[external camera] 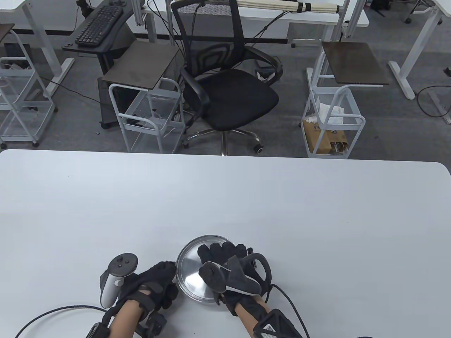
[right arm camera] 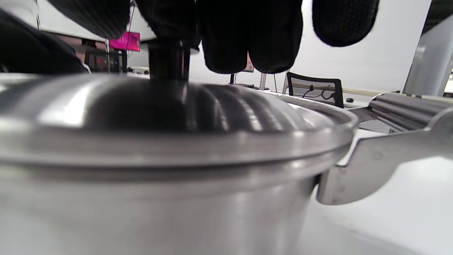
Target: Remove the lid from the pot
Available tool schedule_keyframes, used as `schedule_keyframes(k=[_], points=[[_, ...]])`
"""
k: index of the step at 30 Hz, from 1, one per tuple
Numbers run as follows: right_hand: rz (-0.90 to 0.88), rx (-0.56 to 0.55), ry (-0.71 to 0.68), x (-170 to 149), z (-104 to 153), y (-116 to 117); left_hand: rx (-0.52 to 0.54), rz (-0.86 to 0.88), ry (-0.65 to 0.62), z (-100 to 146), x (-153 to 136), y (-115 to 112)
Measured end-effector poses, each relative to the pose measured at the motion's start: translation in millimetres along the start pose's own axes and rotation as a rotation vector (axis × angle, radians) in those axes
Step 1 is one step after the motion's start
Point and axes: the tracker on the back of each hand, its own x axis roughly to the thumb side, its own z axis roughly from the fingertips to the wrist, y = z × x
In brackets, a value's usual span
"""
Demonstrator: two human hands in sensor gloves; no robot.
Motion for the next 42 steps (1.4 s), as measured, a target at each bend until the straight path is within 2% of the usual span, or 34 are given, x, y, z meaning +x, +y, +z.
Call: schedule_keyframes(k=[8,18,24,29,33,37,42], points=[[0.124,-0.007,-0.032,12.2,-6.6,8.4,-0.007,0.003,-0.004,0.9,0.1,-1.0],[0.13,0.016,-0.05,13.7,-10.8,8.2,-0.013,0.008,-0.005,1.6,0.2,-2.0],[0.165,-0.046,-0.02,2.6,-3.5,-9.5,-0.008,0.008,-0.005,1.7,0.0,-2.3],[0.084,-0.137,0.076,-41.3,18.2,-32.4,-0.01,0.011,-0.004,1.8,0.1,-2.4],[0.033,-0.176,0.185,-86.2,41.1,-38.5,-0.008,0.009,-0.003,1.9,0.1,-2.4],[-0.021,-0.184,0.315,-133.9,66.5,-32.1,-0.006,0.011,-0.001,2.1,0.4,-2.4],[-0.081,-0.14,0.462,-181.5,92.4,-6.0,-0.007,0.015,0.001,2.2,0.4,-2.3]])
